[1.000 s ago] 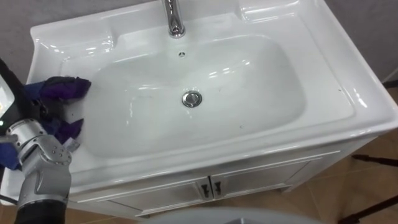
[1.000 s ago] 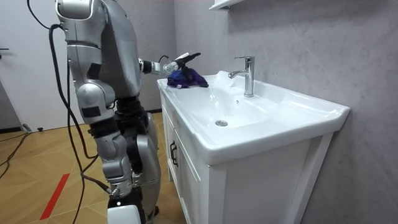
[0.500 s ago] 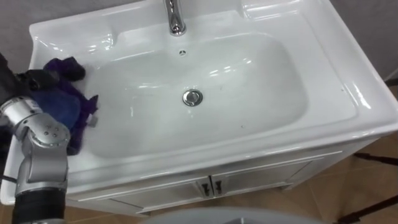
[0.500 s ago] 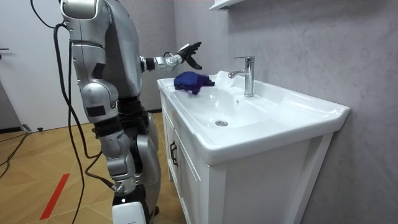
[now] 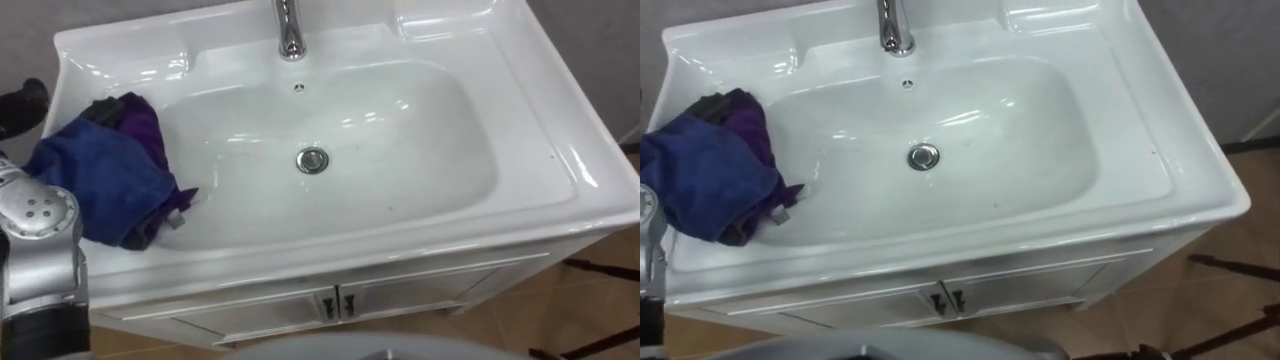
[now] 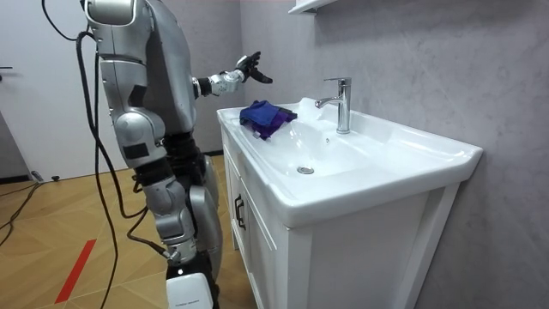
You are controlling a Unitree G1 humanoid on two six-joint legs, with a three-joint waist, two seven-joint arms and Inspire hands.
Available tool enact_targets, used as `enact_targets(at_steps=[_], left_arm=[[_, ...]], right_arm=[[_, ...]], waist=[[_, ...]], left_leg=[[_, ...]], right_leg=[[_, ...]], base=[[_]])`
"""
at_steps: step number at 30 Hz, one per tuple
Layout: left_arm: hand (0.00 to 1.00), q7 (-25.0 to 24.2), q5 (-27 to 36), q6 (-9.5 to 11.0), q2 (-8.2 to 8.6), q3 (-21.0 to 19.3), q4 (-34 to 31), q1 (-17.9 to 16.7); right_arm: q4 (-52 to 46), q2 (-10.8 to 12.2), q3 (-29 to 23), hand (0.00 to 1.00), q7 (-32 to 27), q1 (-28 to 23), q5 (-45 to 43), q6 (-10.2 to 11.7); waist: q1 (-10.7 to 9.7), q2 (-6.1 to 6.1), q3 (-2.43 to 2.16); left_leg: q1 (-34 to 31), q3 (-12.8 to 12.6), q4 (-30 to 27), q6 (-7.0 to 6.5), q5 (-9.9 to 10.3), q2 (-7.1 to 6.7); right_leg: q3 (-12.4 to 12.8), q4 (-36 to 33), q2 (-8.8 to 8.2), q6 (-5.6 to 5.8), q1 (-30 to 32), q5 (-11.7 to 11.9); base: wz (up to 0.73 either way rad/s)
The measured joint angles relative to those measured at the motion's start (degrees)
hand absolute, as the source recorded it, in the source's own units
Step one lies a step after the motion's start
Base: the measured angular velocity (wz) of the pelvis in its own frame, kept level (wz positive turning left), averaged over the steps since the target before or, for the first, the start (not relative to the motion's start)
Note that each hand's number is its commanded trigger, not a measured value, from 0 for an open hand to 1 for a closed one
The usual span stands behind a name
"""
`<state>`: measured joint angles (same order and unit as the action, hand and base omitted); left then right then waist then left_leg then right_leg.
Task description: Wipe basin
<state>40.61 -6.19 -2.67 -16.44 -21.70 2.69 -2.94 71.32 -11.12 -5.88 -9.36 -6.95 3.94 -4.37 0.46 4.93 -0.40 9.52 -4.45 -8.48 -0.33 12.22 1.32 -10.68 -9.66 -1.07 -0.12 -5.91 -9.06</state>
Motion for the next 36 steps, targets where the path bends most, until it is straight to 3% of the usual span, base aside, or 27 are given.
enact_targets(at_steps=[2,5,12,17,20,22,26,32,34,36], left_arm=[[0.00,0.05,-0.07,0.21,-0.01,-1.48,-0.04,0.00],[0.00,0.19,-0.09,0.22,-0.26,-4.10,-0.56,-0.01],[0.00,0.47,-0.23,0.22,-0.55,-8.12,-0.98,-0.47],[0.00,1.00,-0.15,0.22,-0.80,-11.55,1.01,-5.58],[0.00,1.58,-0.08,0.51,-0.98,-13.42,7.26,-7.74],[0.00,1.60,1.01,0.65,-0.98,-14.41,12.32,-10.44],[0.00,1.62,5.96,0.86,-0.61,-13.95,21.61,-15.95],[0.00,-0.18,22.07,0.71,3.40,-13.59,41.16,-22.27],[0.00,-2.30,26.77,0.38,6.09,-13.02,49.50,-23.50],[0.00,-4.07,29.49,0.06,7.70,-11.50,54.62,-24.34]], right_arm=[[0.01,0.02,0.00,0.00,0.30,0.01,-0.07,0.00],[0.00,-0.01,-0.01,0.00,0.93,-0.08,0.05,0.00],[-0.09,-0.30,-0.08,0.00,1.99,-1.51,-1.86,0.00],[-0.50,-0.95,-0.53,0.00,2.06,-2.38,-3.37,-0.08],[-0.96,-1.84,-2.20,0.00,1.83,-2.54,-4.21,-0.09],[-1.51,-2.22,-2.33,0.00,1.84,-2.60,-4.86,-0.33],[-2.98,-2.29,-1.78,0.00,2.00,-2.25,-4.16,-0.64],[-3.01,-2.35,-1.55,0.00,3.95,-2.04,-2.59,-1.16],[-2.68,-2.45,-1.60,0.00,5.24,-2.01,-1.84,-1.56],[-2.50,-2.43,-1.58,0.00,5.79,-1.89,-1.52,-2.05]], waist=[[0.12,0.25,0.24],[0.41,0.52,0.24],[3.44,0.88,0.21],[4.85,1.76,-0.06],[6.33,2.28,-0.11],[6.83,1.81,-0.01],[8.03,1.01,-0.28],[9.35,-0.61,-0.43],[9.45,-0.82,-0.37],[9.52,-0.91,-0.35]], left_leg=[[-0.23,0.23,0.00,0.00,0.00,0.00],[-0.59,0.86,-0.02,0.01,0.01,-0.02],[-1.02,1.63,-0.23,0.01,0.00,-0.17],[-1.02,1.80,-0.24,0.00,0.00,-0.48],[-1.04,2.57,-0.24,-0.01,-0.01,-0.81],[-1.09,3.15,-0.23,-0.02,0.00,-1.13],[-0.98,4.02,-0.23,-0.04,0.00,-1.38],[-0.87,5.42,-0.24,-0.07,0.02,-1.63],[-0.59,6.22,-0.28,-0.66,0.41,-1.69],[-0.25,6.23,-0.25,-0.79,0.49,-1.80]], right_leg=[[-0.23,-0.01,-0.02,-0.03,0.04,-0.06],[-0.43,-0.05,-0.01,-0.03,0.30,-0.19],[-1.00,-0.02,-0.23,-0.04,0.23,-0.19],[-1.30,-0.28,-0.61,0.23,0.30,-0.42],[-1.93,-0.28,-0.98,0.42,0.06,-0.59],[-2.54,-0.61,-1.33,0.67,0.37,-1.19],[-3.65,-1.09,-1.77,0.74,0.28,-1.93],[-5.07,-1.00,-2.07,0.98,-0.82,-2.19],[-5.42,-0.96,-2.11,1.20,-1.47,-2.36],[-5.66,-0.99,-2.29,1.36,-1.91,-2.46]], base=[[0.09],[0.10],[0.02],[0.02],[0.07],[0.24],[0.14],[0.14],[0.15],[0.13]])
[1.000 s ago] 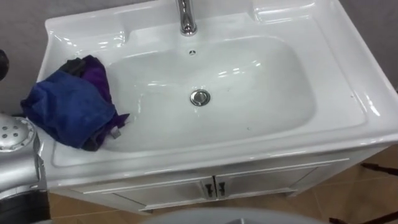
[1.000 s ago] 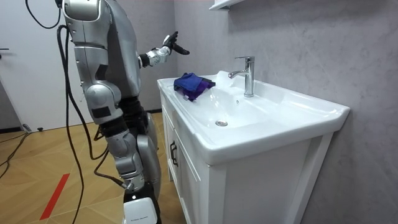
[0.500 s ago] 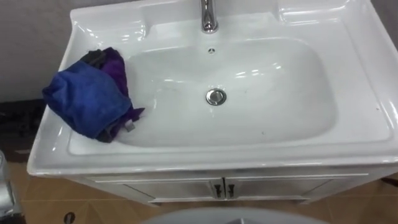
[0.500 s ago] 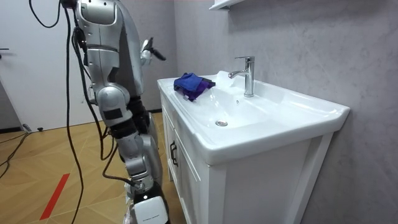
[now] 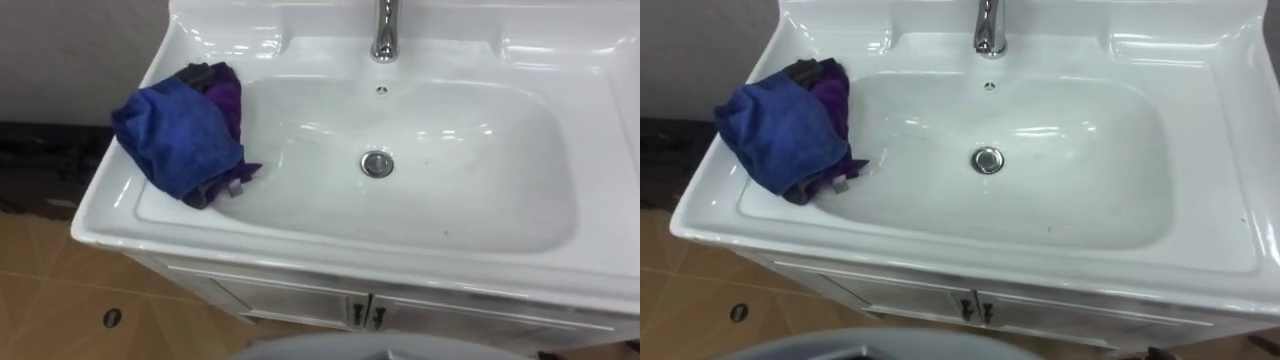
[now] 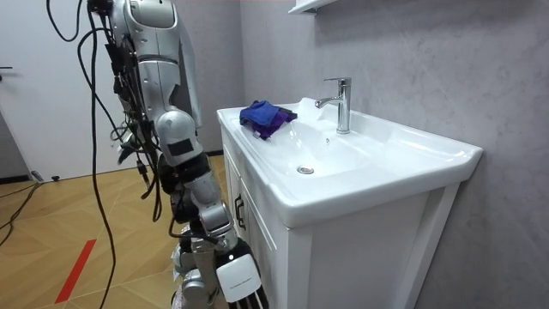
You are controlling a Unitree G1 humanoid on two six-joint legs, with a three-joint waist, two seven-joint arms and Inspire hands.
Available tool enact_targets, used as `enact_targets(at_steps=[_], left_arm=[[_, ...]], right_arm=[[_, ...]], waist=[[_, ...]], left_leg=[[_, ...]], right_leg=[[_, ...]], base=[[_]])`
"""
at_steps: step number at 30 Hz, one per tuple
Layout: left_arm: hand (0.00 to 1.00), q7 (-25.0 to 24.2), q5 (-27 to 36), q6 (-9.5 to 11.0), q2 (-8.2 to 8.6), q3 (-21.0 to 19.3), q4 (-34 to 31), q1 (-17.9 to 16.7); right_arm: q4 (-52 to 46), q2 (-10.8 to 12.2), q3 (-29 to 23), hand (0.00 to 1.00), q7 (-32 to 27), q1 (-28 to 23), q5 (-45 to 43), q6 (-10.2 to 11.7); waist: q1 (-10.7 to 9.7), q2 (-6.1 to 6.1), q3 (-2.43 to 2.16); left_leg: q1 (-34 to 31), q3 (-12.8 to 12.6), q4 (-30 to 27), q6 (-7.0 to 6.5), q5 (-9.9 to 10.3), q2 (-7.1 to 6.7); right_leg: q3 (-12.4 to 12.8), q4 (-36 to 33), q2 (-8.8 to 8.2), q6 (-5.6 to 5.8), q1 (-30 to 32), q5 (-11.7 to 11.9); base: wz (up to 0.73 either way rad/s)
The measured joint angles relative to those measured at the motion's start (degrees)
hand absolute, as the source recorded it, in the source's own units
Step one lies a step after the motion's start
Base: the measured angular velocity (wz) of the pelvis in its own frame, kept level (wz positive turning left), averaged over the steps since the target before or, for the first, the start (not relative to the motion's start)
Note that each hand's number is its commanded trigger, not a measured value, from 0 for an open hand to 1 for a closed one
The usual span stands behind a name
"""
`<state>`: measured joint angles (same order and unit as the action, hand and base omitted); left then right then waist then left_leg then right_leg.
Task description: Wipe basin
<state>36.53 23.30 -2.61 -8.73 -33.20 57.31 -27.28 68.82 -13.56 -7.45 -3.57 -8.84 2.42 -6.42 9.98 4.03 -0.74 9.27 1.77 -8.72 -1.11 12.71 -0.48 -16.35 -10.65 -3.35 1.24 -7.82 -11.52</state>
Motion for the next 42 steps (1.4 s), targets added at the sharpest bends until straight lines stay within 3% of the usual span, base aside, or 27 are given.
enact_targets(at_steps=[4,11,16,19,31,42], left_arm=[[0.00,-4.91,4.26,-0.96,1.12,1.87,8.40,0.39],[0.00,-13.47,5.08,-2.48,0.95,3.33,11.46,3.02],[0.00,-16.76,1.29,-5.18,1.12,4.89,11.59,4.38],[0.00,-17.26,-0.66,-6.97,1.33,7.55,12.07,6.16],[0.00,-21.34,-12.32,-9.55,1.38,11.79,13.17,11.91],[0.00,-26.89,-19.16,-9.98,1.48,18.99,13.59,13.41]], right_arm=[[1.92,0.08,0.04,0.00,1.99,0.16,0.04,-0.68],[6.91,0.11,1.23,0.00,5.88,1.26,-0.06,-1.77],[8.75,1.01,3.60,0.00,7.50,1.00,0.69,-3.72],[8.93,1.24,4.39,0.00,7.50,1.14,1.19,-4.98],[8.94,1.94,4.39,0.00,8.80,0.80,-0.74,-6.96],[9.78,3.76,5.80,0.00,10.83,0.85,-2.91,-7.39]], waist=[[-0.23,-0.41,0.08],[-0.86,-1.03,0.18],[-1.74,-2.79,0.34],[-1.78,-3.10,0.49],[-4.09,-3.86,0.78],[-6.96,-4.17,0.86]], left_leg=[[0.56,0.78,0.00,-0.31,0.26,-0.22],[0.36,0.83,-0.08,-0.31,0.24,-0.24],[0.43,-0.35,-0.52,-0.33,0.23,-0.30],[0.56,-1.23,-0.58,-0.33,0.23,-0.19],[0.87,-2.25,-0.13,-0.57,0.89,-0.11],[1.12,-4.86,-0.71,-0.54,0.92,0.40]], right_leg=[[-1.26,-0.01,-0.72,0.35,-1.21,-0.41],[-1.36,-0.05,-0.73,0.32,-1.24,-0.38],[-0.85,0.01,-0.62,0.48,-1.36,-0.48],[0.04,-0.08,-0.68,0.59,-1.25,-0.51],[1.02,-1.25,-0.40,0.63,-0.03,-0.97],[2.89,-1.23,-0.24,0.56,-0.12,-0.91]], base=[[0.16],[0.00],[-0.05],[-0.12],[-0.04],[-0.09]])
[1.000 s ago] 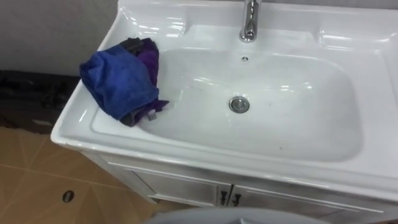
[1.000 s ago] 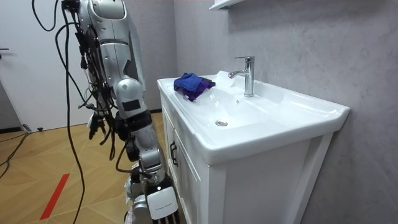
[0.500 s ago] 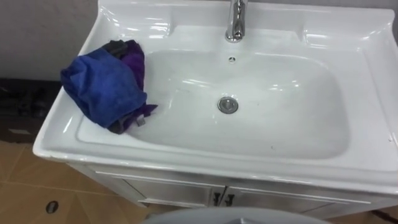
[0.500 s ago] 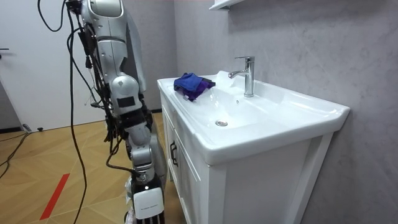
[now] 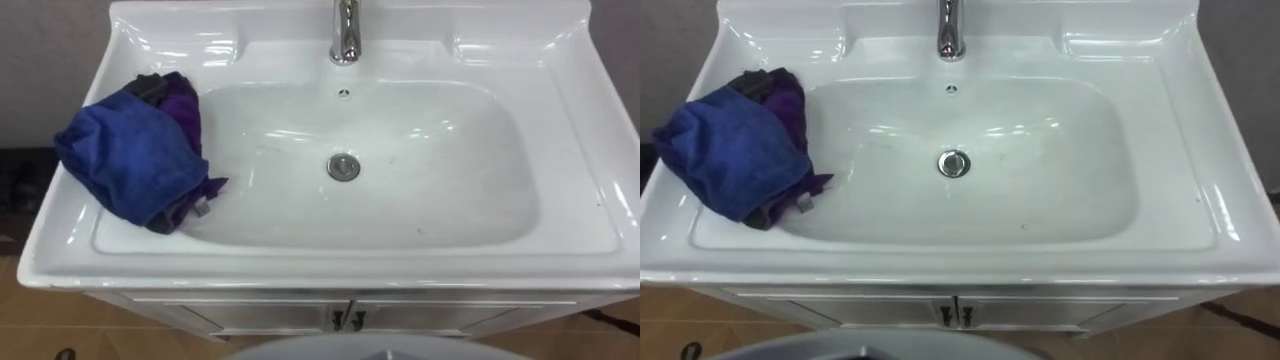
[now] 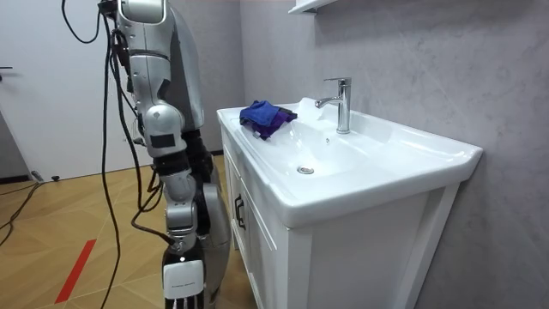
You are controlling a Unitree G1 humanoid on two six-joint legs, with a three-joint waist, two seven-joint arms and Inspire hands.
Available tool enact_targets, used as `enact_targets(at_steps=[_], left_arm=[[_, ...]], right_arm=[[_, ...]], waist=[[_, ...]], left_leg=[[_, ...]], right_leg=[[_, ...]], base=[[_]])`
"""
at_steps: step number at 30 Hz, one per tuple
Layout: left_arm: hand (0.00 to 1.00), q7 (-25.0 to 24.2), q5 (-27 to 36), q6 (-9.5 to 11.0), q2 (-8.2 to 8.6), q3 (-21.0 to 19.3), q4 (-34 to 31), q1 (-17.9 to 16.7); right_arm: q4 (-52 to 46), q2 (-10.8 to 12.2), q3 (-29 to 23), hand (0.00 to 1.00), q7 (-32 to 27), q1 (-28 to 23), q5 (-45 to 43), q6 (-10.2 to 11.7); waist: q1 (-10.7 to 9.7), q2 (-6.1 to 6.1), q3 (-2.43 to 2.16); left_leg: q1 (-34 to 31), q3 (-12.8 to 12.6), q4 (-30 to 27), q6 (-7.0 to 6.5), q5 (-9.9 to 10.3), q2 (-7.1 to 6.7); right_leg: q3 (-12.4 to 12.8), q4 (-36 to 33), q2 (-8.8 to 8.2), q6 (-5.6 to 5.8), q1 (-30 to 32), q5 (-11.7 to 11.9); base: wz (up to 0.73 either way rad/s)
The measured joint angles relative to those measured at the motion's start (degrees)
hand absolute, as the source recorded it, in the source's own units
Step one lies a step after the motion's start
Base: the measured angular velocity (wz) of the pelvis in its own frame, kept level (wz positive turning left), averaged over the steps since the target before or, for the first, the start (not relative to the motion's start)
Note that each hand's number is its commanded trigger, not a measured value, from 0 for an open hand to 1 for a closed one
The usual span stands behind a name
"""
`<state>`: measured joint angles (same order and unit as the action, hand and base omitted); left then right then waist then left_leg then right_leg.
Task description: Wipe basin
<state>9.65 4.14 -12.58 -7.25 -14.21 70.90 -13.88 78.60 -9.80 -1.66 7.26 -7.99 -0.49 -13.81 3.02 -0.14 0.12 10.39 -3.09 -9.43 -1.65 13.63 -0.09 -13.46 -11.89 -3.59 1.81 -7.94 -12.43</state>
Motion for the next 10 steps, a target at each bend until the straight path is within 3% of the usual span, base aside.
enact_targets(at_steps=[4,10], left_arm=[[0.00,-4.05,-4.22,-0.06,-0.16,2.18,0.01,1.16],[0.00,-7.84,-8.84,-0.50,-0.48,7.37,-0.15,2.52]], right_arm=[[-0.62,0.20,0.28,0.00,1.01,0.37,-2.49,0.01],[-1.03,0.33,0.39,0.00,1.72,0.84,-6.73,-0.08]], waist=[[-1.42,-0.41,0.25],[-2.63,-0.46,0.26]], left_leg=[[0.13,-0.43,0.03,0.00,0.11,0.07],[0.10,-0.84,0.17,-0.07,0.63,0.33]], right_leg=[[0.74,0.06,0.15,0.01,0.13,0.00],[1.25,-0.73,0.37,0.01,1.20,0.00]], base=[[-0.05],[-0.04]])
